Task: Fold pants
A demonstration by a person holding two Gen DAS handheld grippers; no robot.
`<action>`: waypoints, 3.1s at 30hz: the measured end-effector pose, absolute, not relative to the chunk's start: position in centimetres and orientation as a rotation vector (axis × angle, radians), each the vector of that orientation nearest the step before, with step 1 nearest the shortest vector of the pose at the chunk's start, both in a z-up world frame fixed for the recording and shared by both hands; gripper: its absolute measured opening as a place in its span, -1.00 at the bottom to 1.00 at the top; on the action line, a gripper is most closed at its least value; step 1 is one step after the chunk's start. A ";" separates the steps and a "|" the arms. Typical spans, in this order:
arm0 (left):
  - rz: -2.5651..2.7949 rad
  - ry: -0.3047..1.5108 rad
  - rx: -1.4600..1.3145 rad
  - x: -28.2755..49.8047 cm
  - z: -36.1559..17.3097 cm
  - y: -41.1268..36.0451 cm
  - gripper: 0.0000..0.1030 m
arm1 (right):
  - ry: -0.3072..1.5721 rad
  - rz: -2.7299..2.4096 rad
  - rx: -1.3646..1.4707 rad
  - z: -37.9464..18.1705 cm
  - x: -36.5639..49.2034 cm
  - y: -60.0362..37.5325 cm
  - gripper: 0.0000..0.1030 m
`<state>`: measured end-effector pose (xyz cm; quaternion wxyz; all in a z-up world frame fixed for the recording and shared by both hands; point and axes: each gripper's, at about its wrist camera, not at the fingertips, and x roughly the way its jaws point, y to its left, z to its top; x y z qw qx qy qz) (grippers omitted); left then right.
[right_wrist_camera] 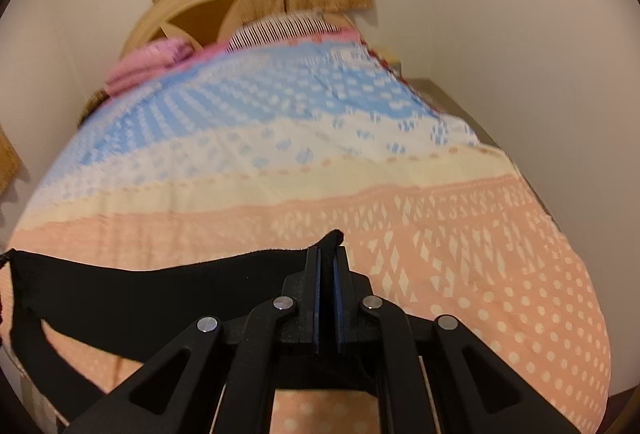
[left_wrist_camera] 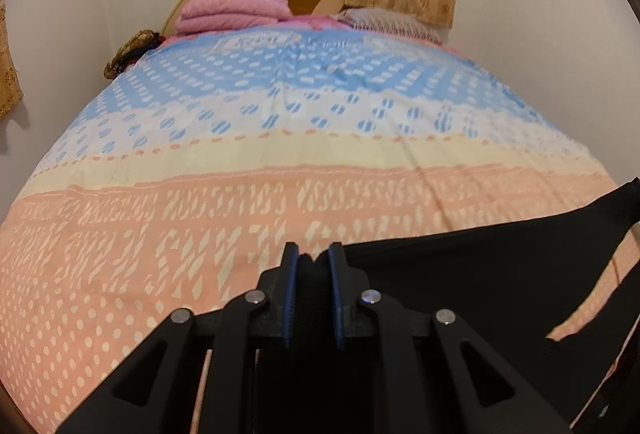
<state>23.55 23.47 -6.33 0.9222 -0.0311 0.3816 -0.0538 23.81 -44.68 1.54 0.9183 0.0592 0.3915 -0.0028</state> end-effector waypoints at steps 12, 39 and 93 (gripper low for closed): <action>-0.269 0.586 -0.261 15.8 -3.9 25.7 -0.69 | 0.566 0.094 0.215 4.6 12.5 -46.9 -0.90; -0.275 0.629 -0.255 3.3 -12.0 27.4 -0.70 | 0.644 0.112 0.225 -3.2 -0.2 -50.4 -0.90; -0.147 0.640 -0.378 9.9 -10.0 28.7 -0.82 | 0.749 0.519 0.219 -5.9 2.5 -24.7 -0.07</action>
